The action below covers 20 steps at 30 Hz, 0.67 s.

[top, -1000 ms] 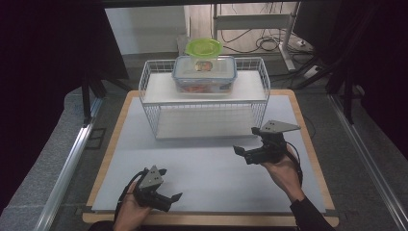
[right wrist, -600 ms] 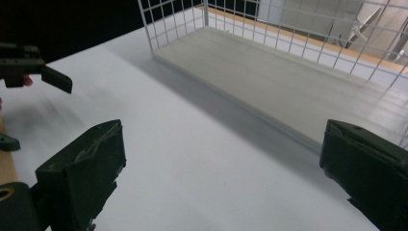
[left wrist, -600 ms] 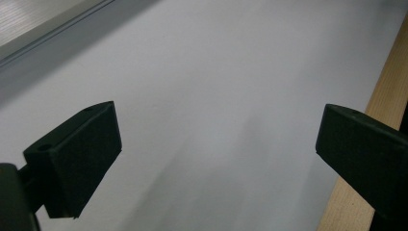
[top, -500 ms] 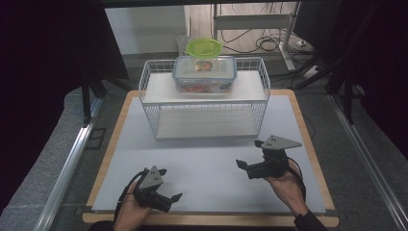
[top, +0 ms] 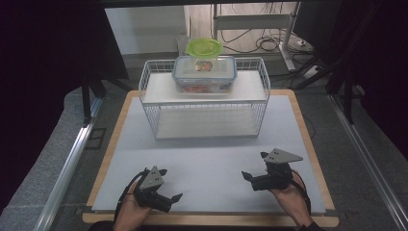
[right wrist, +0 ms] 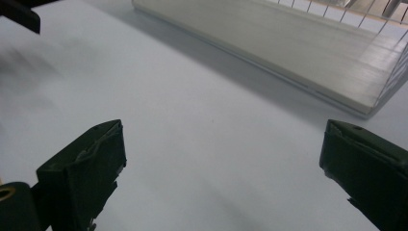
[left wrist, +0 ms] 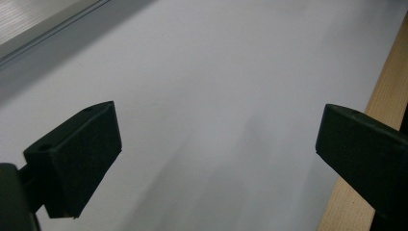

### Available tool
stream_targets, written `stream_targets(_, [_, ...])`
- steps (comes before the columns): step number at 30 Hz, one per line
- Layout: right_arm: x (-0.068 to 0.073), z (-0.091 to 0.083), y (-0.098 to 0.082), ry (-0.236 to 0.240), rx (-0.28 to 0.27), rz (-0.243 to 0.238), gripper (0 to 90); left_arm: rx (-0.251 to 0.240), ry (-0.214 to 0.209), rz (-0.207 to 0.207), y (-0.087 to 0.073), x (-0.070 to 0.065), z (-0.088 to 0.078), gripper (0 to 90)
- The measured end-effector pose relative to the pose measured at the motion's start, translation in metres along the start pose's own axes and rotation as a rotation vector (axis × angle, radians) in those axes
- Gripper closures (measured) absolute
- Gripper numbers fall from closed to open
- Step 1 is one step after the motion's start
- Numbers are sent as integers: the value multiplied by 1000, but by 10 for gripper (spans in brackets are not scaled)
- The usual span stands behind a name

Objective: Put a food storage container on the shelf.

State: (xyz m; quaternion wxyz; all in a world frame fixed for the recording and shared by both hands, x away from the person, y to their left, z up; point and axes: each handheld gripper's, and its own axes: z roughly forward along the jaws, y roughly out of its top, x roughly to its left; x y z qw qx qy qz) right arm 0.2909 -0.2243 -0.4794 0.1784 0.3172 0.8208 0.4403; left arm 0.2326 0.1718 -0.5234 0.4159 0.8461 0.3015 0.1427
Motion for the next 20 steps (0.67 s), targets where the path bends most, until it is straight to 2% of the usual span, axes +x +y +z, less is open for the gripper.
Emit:
stream_targets(6, [4, 3, -13, -14, 44, -15, 20, 5, -1, 4, 0, 0, 1, 23])
stream_targets(11, [9, 8, -23, -6, 92, -11, 20, 11, 1, 8, 0, -1, 1, 23])
stream_targets(15, [12, 14, -27, -5, 132, -31, 19, 13, 1, 10, 0, -1, 2, 23])
stream_targets(20, [12, 15, -27, -12, 135, -39, 19, 11, 0, 11, 0, -1, 2, 24])
